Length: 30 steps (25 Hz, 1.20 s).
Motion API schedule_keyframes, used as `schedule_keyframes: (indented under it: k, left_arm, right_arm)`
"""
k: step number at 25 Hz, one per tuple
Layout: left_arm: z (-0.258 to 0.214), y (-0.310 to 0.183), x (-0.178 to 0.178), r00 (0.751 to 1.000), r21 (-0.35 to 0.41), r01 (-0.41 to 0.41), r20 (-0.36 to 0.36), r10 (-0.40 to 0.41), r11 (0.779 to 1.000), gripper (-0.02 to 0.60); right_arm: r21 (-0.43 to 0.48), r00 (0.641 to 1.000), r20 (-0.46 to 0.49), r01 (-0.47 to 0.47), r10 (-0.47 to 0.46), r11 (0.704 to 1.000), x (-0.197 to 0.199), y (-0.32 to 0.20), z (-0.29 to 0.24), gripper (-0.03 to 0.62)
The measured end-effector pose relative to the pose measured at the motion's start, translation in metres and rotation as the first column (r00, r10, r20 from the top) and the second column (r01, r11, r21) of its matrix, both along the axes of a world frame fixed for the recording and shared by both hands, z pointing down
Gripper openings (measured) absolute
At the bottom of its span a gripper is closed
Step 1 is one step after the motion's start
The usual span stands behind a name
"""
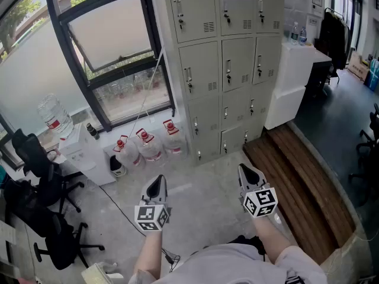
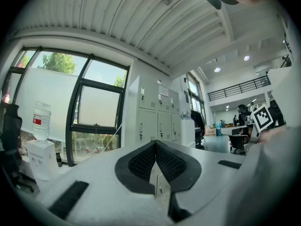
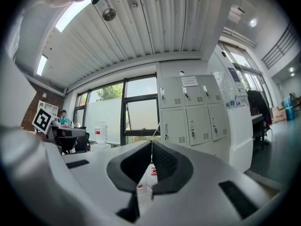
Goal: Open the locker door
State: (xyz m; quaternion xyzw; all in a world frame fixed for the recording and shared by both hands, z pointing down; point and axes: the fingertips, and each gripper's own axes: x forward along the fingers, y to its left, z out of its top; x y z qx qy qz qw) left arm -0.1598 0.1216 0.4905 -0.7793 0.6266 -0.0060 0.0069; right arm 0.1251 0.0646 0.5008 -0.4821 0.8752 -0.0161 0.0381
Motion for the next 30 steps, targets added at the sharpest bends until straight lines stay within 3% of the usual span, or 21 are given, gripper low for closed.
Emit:
schedule_keyframes:
  k: [30]
  left_arm:
    - [-0.004,-0.009,-0.007,1.0,-0.015,-0.003,0.029,0.004,1.0,0.003]
  right_arm:
    - [-0.03,0.999,-0.036,-0.006,0.005,1.0,-0.017,-0.011,0.001,0.014]
